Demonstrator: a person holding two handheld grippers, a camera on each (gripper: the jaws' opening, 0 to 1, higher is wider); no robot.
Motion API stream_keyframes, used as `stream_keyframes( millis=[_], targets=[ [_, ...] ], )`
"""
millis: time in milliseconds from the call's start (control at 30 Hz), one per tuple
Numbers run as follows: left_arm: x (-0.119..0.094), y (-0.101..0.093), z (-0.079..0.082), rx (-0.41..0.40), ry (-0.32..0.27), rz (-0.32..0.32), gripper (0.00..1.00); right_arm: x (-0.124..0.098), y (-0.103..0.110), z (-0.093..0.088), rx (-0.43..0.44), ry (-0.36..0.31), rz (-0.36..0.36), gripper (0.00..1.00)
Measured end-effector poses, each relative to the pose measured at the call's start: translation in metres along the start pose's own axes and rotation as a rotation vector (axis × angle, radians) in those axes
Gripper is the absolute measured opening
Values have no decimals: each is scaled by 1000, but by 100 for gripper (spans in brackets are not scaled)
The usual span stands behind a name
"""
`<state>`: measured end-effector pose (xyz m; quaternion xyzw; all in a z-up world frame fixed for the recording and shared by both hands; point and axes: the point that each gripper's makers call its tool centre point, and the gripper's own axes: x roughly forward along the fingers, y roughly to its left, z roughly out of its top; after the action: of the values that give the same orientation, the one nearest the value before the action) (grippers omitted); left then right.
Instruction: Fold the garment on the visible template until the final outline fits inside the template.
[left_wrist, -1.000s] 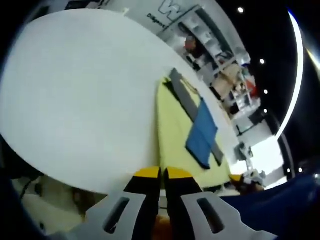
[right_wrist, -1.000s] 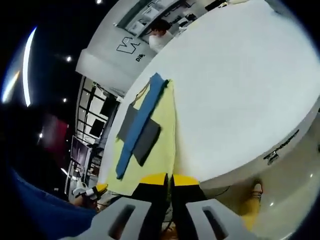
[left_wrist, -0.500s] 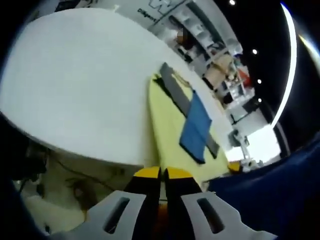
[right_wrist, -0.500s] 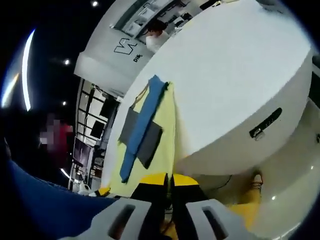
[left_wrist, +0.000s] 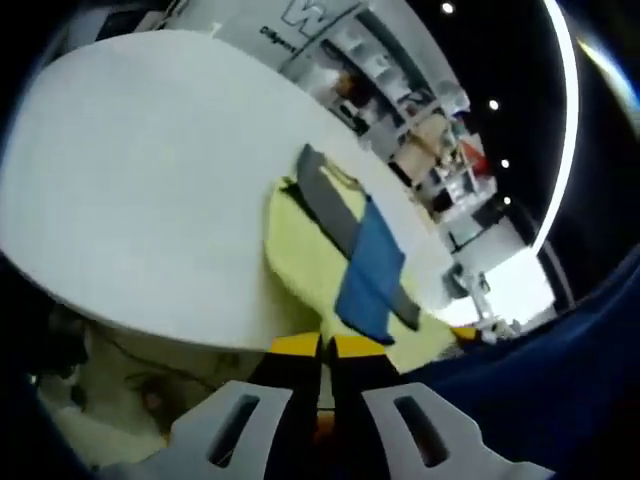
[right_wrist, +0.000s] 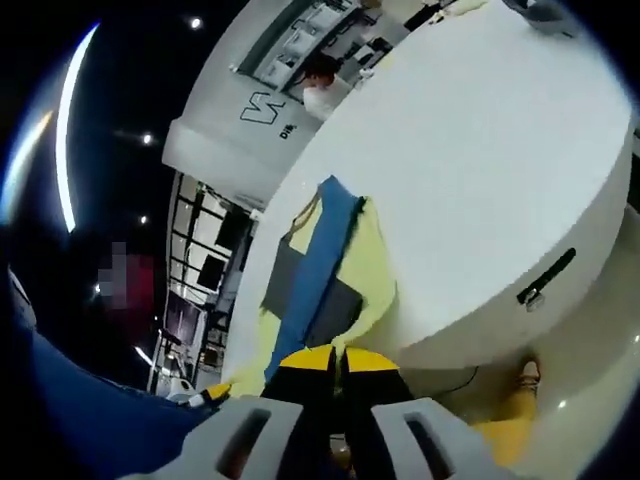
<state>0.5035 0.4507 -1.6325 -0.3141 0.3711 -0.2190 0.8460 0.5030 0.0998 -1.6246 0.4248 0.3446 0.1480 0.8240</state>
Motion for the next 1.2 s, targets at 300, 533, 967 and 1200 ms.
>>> stream_keyframes(
  millis=[300,533,967,1200],
  targets=[
    [26,4,47,25,-54,-21,0,35,9,39,-37,-23,34,0],
    [56,15,85,53,-79,-22,0,69,8,68,-63,-27,27,0],
    [98,24,139,54,-87,-21,0,122,16,120,-84,-20,32,0],
    [112,27,154,53,-92,-6,0,139,15,137,-99,-14,33,0]
  ],
)
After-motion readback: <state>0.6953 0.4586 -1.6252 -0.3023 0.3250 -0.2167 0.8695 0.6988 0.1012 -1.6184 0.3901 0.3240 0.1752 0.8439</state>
